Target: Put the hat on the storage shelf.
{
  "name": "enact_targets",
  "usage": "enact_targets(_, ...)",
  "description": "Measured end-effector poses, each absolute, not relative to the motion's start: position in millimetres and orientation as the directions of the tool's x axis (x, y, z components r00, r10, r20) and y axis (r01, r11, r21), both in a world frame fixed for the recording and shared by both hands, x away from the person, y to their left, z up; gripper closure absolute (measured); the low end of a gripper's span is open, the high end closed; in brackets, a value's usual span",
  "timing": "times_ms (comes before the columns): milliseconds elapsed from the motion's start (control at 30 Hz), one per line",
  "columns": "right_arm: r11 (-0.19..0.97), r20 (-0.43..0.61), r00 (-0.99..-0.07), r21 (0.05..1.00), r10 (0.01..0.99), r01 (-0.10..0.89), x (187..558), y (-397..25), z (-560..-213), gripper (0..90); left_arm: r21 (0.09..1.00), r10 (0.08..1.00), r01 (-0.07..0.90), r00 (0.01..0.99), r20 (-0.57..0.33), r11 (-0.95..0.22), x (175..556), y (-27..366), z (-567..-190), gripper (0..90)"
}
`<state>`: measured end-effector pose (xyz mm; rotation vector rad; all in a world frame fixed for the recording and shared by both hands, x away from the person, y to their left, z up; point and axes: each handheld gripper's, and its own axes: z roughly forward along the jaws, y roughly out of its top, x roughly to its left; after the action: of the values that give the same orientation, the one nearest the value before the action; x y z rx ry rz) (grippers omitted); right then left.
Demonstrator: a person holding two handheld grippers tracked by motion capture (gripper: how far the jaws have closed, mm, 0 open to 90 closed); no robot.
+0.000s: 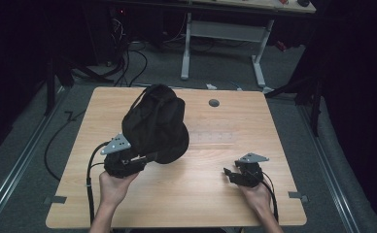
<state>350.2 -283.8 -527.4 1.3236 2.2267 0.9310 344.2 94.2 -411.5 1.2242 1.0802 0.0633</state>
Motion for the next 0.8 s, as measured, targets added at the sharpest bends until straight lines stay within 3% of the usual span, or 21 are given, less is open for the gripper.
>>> enact_targets(800,0.321,-0.019,-0.449,0.726,0.893,0.608,347.2,-282.5,-530.8,37.9,0.797,0.675,0.442,0.44,-0.592,0.411,375.1,95.8,-391.2,69.6)
